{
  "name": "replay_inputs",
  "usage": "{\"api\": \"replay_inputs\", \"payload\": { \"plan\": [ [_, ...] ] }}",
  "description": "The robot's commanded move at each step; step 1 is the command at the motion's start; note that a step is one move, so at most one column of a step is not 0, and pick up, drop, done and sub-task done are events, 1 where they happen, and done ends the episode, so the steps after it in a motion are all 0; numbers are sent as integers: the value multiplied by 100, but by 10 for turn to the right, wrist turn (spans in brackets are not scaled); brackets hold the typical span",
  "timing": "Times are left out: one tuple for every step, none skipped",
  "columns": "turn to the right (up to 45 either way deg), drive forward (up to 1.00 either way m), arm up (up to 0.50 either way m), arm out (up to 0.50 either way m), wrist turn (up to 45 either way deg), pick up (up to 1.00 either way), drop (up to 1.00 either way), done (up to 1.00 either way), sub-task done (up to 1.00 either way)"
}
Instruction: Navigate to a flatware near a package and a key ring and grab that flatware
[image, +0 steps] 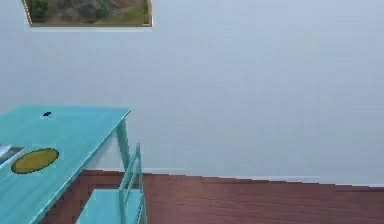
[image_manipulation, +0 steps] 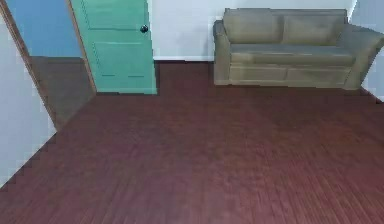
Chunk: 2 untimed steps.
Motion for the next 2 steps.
{"api": "replay_inputs", "payload": {
  "plan": [
    [-450,0,0,0,0,0,0,0,0],
    [-450,0,0,0,0,0,0,0,0]
  ]
}}
